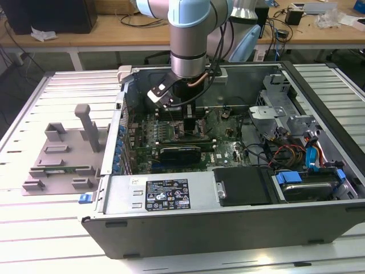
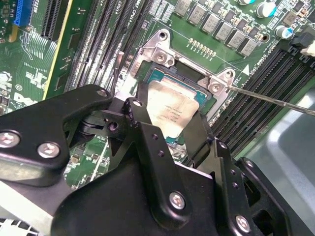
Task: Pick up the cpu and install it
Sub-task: 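Place the cpu into insertion slot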
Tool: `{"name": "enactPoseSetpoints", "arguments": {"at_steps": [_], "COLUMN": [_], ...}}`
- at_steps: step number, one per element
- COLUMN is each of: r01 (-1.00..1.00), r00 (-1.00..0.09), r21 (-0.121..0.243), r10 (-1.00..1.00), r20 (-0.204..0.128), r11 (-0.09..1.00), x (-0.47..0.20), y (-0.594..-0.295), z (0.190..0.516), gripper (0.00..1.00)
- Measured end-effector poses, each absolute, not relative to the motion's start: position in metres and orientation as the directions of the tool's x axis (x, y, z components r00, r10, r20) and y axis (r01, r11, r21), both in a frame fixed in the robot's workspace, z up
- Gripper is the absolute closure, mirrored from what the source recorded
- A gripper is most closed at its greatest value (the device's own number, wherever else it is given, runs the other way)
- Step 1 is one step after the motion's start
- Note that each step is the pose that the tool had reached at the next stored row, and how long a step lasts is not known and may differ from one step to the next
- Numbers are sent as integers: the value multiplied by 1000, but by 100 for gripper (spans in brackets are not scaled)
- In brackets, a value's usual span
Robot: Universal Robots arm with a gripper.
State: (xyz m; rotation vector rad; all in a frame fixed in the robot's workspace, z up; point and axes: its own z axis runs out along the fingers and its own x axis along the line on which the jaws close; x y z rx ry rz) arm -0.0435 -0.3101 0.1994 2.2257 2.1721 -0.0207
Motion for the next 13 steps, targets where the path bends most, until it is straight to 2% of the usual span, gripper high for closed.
{"name": "enactPoseSetpoints", "arguments": {"at_steps": [2,3,13], "r01": [1000,1000,1000], "r00": [25,25,25], "r21": [14,13,13], "r10": [999,999,999], "r20": [-31,-31,-31], "r11": [-24,-24,-24], "x": [-43,-43,-43], "y": [-310,-310,-310], "z": [199,199,213], "gripper": [46,40,40]}}
